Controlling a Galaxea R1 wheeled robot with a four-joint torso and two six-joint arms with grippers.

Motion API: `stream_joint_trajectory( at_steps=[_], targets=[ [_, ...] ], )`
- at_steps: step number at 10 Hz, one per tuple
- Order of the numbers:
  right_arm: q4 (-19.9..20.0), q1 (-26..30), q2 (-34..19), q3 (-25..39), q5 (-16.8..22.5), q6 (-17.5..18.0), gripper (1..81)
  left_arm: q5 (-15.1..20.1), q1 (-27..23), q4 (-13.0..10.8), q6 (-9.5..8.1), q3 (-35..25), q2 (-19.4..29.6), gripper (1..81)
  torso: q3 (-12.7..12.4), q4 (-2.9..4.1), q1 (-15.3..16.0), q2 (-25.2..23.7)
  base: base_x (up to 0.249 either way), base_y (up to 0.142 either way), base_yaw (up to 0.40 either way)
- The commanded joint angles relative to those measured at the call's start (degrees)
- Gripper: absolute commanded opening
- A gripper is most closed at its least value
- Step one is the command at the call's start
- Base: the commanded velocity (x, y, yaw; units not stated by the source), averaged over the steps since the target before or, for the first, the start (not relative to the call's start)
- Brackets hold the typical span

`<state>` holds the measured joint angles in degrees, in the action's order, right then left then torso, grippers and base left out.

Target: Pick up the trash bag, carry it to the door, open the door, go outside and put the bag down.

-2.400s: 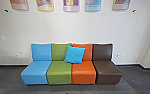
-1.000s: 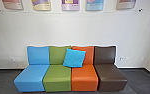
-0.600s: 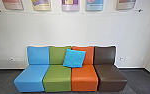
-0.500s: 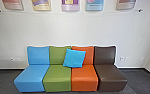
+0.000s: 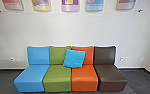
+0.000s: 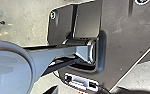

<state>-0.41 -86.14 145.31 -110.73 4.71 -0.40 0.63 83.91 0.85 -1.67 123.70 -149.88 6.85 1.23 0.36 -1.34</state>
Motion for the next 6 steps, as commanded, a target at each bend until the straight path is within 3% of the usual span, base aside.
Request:
stream_joint_trajectory(
  at_steps=[1,4,6],
  targets=[
    [2.43,4.34,-15.37,15.89,3.64,0.4,81.1,3.58,-7.39,11.35,-1.06,-8.99,9.5,81.1,2.21,0.0,3.61,-5.57,0.0,0.0,0.0],
    [6.12,8.82,-24.94,23.63,3.82,0.31,81.1,7.88,-13.1,16.72,-1.05,-9.0,13.28,81.1,6.4,0.0,6.25,-9.81,0.0,0.0,0.0],
    [8.32,13.47,-31.01,28.99,4.78,0.31,81.1,10.97,-17.23,18.66,-1.14,-8.56,14.08,81.1,10.08,0.0,8.79,-13.77,0.0,0.0,0.0]
  ],
)
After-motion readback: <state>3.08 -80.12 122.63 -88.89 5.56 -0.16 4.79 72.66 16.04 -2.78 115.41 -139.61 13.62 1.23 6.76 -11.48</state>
